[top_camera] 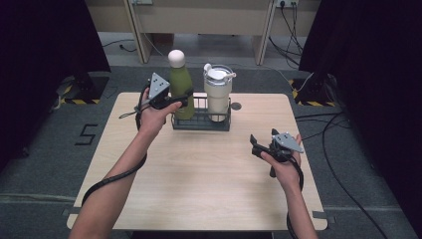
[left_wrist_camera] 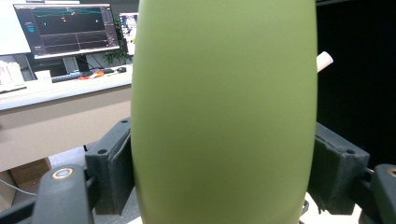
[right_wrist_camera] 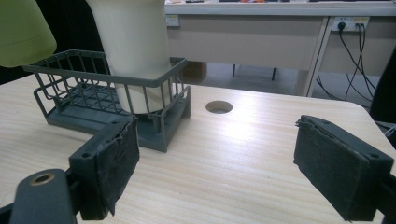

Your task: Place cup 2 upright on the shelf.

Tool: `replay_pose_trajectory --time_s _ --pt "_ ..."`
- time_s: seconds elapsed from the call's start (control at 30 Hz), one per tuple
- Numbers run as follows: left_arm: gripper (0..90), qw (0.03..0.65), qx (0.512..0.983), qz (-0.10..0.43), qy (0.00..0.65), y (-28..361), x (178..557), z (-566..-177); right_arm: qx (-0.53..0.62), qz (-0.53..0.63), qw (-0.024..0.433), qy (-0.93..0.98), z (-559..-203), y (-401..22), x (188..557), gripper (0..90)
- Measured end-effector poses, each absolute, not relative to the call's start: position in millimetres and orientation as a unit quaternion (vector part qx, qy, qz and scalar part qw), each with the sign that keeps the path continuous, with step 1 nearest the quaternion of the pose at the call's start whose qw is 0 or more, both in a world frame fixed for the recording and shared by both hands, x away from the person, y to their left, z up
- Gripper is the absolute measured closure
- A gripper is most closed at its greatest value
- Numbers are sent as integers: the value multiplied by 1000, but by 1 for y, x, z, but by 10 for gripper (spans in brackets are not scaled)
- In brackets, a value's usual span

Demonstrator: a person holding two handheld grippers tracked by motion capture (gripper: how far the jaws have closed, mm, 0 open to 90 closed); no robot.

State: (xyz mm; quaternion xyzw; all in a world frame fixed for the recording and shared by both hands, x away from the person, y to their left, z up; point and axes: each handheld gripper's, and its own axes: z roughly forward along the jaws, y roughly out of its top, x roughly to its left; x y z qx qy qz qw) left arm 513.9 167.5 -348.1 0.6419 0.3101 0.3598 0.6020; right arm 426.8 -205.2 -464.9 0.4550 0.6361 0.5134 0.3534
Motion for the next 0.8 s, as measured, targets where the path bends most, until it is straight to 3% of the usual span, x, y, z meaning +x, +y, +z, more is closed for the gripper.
replay_pose_trajectory --time_s 0.8 --pt "214 601 640 363 312 165 522 -343 457 511 354 636 -466 -206 427 145"
